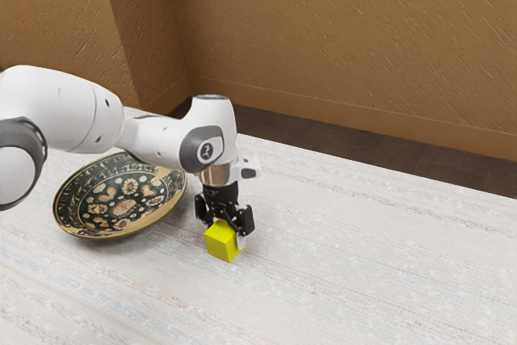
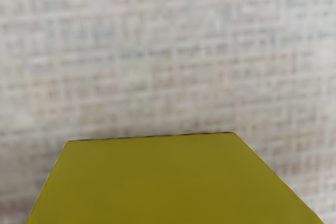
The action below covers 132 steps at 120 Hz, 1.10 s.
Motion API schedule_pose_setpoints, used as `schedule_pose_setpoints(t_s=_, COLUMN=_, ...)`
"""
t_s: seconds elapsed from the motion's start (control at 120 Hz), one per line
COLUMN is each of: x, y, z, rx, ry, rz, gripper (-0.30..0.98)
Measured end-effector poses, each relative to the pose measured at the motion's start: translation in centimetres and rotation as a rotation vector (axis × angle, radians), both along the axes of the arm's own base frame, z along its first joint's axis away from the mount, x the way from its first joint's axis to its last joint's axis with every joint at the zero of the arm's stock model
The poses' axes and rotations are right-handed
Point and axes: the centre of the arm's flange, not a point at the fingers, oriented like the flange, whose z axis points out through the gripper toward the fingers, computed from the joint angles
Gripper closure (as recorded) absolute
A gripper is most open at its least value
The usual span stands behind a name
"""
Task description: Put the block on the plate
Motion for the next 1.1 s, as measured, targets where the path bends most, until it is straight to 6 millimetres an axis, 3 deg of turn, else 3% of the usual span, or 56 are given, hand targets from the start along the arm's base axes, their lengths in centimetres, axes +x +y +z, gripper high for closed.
schedule_pose_setpoints(t_s=0.433, x=0.1, y=0.0, z=0.1, rx=-0.005, ry=-0.006, rz=-0.008, gripper=0.24)
schedule_pose_setpoints(t_s=0.567, x=0.2, y=0.1, z=1.7, rx=-0.007, ry=-0.026, rz=-0.008, gripper=0.26)
schedule_pose_setpoints(t_s=0.733, x=0.5, y=0.3, z=6.4, rx=-0.006, ry=-0.077, rz=-0.011, gripper=0.28)
schedule_pose_setpoints(t_s=0.967, x=0.7, y=0.5, z=16.0, rx=-0.005, ry=-0.175, rz=-0.019, gripper=0.29)
schedule_pose_setpoints(t_s=1.1, x=0.5, y=2.6, z=19.0, rx=0.016, ry=-0.191, rz=0.004, gripper=0.29)
